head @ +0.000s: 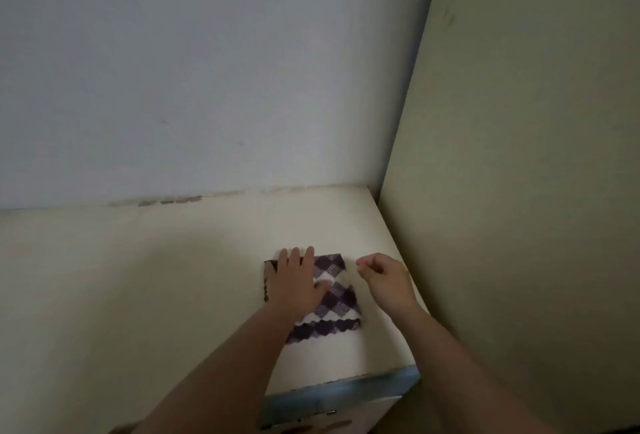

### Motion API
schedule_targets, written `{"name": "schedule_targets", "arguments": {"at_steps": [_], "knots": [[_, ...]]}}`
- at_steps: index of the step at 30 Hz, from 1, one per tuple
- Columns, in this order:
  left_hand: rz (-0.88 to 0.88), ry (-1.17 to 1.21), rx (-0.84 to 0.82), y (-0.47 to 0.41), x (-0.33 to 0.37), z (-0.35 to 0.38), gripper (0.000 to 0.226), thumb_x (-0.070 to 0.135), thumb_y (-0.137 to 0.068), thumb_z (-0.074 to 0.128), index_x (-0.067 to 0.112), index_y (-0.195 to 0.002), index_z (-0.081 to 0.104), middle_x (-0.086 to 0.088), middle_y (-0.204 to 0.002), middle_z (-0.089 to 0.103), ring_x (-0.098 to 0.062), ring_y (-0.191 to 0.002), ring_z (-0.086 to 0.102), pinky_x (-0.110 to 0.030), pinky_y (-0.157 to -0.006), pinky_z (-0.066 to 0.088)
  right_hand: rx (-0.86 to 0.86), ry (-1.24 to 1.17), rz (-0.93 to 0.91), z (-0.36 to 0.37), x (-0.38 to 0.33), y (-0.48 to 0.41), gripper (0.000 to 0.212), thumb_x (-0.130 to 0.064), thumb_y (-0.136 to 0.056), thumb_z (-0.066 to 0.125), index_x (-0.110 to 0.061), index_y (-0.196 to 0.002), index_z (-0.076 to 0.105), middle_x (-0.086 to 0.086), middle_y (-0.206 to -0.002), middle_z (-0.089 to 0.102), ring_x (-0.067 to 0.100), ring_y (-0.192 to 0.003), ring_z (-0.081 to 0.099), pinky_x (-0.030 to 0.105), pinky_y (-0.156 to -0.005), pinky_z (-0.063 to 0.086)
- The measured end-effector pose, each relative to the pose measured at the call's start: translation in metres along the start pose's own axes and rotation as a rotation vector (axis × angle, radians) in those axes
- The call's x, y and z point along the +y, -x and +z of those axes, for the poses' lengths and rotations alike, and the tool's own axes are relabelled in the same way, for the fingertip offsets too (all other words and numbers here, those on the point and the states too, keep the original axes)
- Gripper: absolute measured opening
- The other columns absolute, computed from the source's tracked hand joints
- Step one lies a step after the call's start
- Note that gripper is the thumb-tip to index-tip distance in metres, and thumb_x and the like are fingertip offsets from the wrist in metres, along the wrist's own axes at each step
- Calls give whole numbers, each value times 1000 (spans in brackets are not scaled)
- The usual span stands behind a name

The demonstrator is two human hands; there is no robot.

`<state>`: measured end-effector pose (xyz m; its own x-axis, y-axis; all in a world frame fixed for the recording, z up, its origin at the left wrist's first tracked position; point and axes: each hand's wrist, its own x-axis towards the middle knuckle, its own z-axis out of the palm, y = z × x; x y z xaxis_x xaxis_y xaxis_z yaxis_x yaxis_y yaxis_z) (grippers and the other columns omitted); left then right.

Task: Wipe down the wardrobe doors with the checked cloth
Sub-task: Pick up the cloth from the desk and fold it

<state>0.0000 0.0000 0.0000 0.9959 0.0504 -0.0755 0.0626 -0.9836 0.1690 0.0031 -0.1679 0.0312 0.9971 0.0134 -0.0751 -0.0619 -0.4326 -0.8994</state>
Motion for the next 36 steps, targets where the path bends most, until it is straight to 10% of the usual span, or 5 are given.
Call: {"name": "schedule_targets", "arguments": {"at_steps": [14,22,36], "knots": [[-51,209,107,3,14,-3,34,39,-90,50,10,-107,56,-8,-106,55,-25,-106,46,-39,-85,44,20,24,-15,-6,4,4,13,-12,-88,57,-20,-81,65,-6,-83,64,14,-85,59,28,-80,46],[181,498,332,39,-1,-69,22,20,-84,62,6,-69,54,-2,-70,49,-21,-74,44,-28,-61,28,164,-184,-1,-10,-29,13,23,-6,-89,52,-22,-77,63,-4,-91,64,14,-93,57,26,-84,42],[346,883,472,129,8,-177,12,22,-78,70,29,-73,62,8,-70,52,-6,-69,51,-15,-63,36,-549,-619,-220,-19,-143,105,20,-30,-83,55,-37,-82,73,-9,-81,73,9,-81,68,22,-68,53]]}}
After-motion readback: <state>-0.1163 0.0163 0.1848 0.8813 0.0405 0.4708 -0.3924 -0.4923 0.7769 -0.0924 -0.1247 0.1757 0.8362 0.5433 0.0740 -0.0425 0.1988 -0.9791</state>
